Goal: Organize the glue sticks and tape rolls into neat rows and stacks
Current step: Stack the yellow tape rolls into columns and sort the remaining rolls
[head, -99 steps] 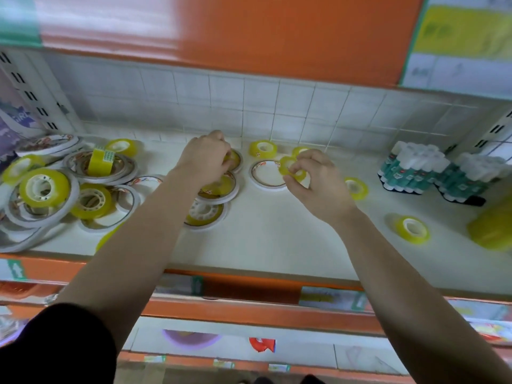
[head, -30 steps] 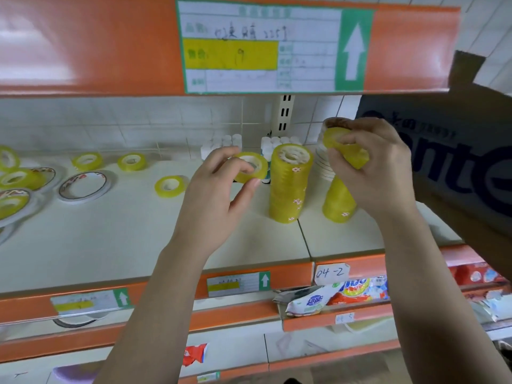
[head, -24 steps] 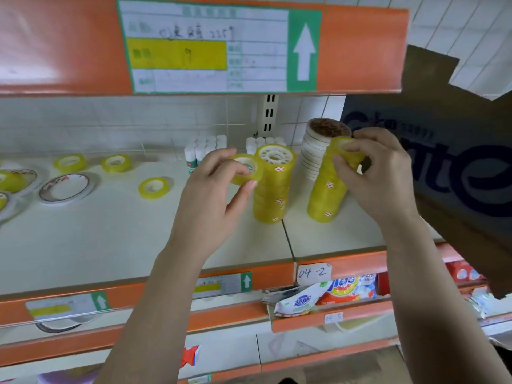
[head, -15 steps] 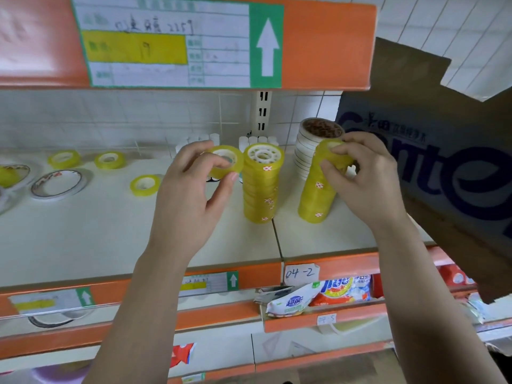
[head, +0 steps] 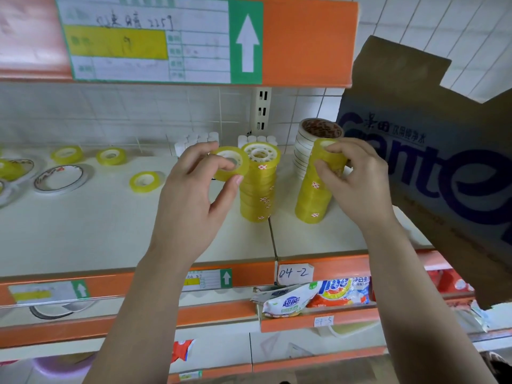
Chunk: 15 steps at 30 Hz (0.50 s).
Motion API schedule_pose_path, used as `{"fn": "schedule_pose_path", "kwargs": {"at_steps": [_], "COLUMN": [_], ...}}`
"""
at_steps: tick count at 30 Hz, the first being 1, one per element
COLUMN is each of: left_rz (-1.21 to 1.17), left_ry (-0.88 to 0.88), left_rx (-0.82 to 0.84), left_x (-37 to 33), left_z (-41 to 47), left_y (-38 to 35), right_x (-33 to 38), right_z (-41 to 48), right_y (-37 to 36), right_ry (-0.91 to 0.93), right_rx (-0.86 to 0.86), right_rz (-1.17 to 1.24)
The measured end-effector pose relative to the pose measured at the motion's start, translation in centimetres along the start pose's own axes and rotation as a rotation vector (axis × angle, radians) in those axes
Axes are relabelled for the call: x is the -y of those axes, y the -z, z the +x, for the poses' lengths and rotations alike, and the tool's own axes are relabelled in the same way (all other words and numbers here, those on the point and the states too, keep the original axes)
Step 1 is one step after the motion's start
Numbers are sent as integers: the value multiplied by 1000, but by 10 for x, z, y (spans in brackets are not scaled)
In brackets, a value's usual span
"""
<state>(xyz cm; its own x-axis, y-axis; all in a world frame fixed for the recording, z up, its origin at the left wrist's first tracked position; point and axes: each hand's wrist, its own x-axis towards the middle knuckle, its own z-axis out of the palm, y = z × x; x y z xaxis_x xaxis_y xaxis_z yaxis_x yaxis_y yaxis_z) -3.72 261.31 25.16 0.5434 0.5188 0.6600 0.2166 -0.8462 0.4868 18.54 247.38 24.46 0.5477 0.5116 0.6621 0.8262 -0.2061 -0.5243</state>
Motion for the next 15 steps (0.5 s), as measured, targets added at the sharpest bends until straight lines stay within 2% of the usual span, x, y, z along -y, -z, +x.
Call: {"fn": "schedule_pose_path", "kwargs": {"at_steps": [9, 15], "left_rz": [6, -24], "left_ry": [-45, -101], "left_rx": [-6, 21], "left_x": [-12, -29], "left_z": [5, 18], "left_y": [-2, -19], "right_x": [2, 1], "right_z": [1, -7], "right_y": [3, 20], "right_ry": [-92, -116], "right_rx": [34, 134], "right_rz": [95, 150]}}
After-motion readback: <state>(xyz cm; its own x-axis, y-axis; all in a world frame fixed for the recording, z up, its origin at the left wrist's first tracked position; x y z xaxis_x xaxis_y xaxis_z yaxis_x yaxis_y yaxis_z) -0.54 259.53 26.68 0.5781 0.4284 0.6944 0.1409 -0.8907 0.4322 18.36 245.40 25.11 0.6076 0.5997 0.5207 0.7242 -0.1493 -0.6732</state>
